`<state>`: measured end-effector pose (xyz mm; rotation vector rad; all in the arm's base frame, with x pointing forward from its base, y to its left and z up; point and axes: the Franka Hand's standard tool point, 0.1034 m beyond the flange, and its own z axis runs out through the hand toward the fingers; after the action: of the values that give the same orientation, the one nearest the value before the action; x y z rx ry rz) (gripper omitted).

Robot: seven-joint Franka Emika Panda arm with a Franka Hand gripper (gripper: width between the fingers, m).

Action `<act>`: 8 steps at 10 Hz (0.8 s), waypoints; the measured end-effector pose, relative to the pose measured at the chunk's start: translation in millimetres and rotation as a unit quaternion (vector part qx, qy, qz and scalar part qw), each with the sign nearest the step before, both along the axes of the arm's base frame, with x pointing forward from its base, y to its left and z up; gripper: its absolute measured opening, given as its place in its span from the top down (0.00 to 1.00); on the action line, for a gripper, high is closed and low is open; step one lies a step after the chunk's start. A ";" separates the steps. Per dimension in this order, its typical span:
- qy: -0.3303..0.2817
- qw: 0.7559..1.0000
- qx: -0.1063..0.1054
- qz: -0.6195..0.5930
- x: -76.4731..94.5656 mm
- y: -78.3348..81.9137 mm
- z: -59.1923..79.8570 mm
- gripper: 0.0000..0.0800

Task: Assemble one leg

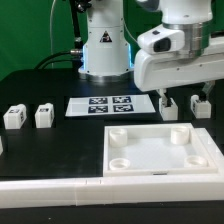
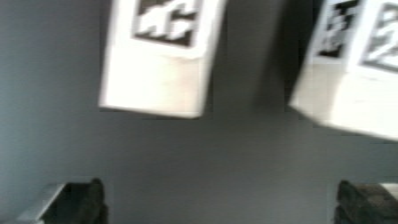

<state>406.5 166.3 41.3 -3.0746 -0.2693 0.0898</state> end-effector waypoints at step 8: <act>0.093 0.995 -0.034 0.029 -26.2 24.6 -0.8 0.19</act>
Offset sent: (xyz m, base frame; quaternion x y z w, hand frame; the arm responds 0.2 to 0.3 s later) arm -0.0073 0.0255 -0.0049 -0.0044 0.0092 0.0247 0.9996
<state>380.2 191.0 40.5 -3.0957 -0.3506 0.3945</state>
